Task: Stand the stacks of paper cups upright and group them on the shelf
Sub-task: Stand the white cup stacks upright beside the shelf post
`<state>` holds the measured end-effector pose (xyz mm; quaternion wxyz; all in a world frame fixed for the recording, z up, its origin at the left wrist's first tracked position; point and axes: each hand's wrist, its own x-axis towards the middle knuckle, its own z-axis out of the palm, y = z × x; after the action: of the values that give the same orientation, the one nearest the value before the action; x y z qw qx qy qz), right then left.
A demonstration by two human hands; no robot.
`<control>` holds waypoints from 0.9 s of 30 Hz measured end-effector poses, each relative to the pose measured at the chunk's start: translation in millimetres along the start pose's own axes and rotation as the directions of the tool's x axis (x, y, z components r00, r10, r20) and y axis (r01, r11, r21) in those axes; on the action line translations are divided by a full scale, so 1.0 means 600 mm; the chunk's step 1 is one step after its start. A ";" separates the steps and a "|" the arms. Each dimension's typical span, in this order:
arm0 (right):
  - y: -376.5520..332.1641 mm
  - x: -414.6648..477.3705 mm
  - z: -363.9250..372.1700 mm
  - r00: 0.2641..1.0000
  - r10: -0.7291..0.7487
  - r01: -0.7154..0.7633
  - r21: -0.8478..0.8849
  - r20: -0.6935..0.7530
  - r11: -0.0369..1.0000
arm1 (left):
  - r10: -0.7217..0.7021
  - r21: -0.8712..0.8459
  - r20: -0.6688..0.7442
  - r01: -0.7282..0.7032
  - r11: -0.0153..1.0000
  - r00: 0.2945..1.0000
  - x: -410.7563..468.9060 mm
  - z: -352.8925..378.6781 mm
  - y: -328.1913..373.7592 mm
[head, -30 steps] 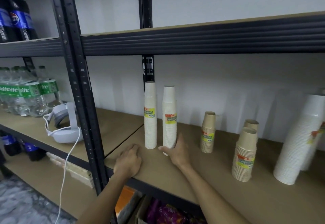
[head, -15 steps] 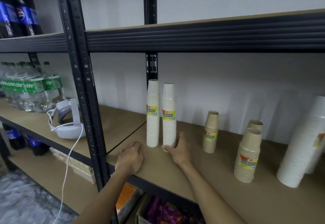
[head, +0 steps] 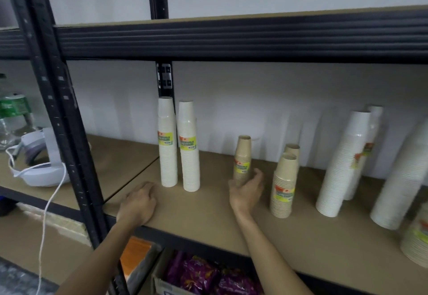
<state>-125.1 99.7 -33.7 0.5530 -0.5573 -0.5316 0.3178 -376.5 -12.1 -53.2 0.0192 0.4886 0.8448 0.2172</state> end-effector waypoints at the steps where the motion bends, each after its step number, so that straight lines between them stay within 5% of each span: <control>1: 0.000 0.008 0.006 0.999 0.026 -0.024 -0.033 0.042 0.999 | -0.002 0.001 0.002 0.002 1.000 1.000 0.000 0.001 0.000; 14: 0.003 0.032 -0.004 0.929 0.024 0.042 -0.169 0.371 0.985 | -0.009 -0.018 -0.039 0.008 1.000 0.999 0.000 0.001 0.000; 19: 0.009 -0.046 -0.077 0.915 -0.057 0.161 -0.231 0.398 0.960 | -0.005 -0.084 -0.217 -0.014 0.996 0.976 -0.034 -0.009 0.020; 22: 0.015 -0.083 -0.157 0.944 -0.100 0.160 -0.171 0.315 0.972 | 0.224 -0.001 -0.315 -0.236 0.972 0.922 -0.066 -0.013 0.042; 25: 0.022 -0.071 -0.233 0.994 -0.089 0.096 -0.108 0.062 0.990 | 0.510 0.118 -0.257 -0.497 0.860 0.821 -0.109 -0.008 0.098; 27: 0.027 -0.050 -0.258 0.999 -0.050 0.051 -0.118 0.016 0.992 | 0.592 0.078 -0.170 -0.588 0.805 0.788 -0.132 0.006 0.158</control>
<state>17.6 30.9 -27.3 0.5233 -0.5733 -0.5672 0.2753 -256.5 -36.2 -34.3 -0.1337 0.7056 0.6502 0.2481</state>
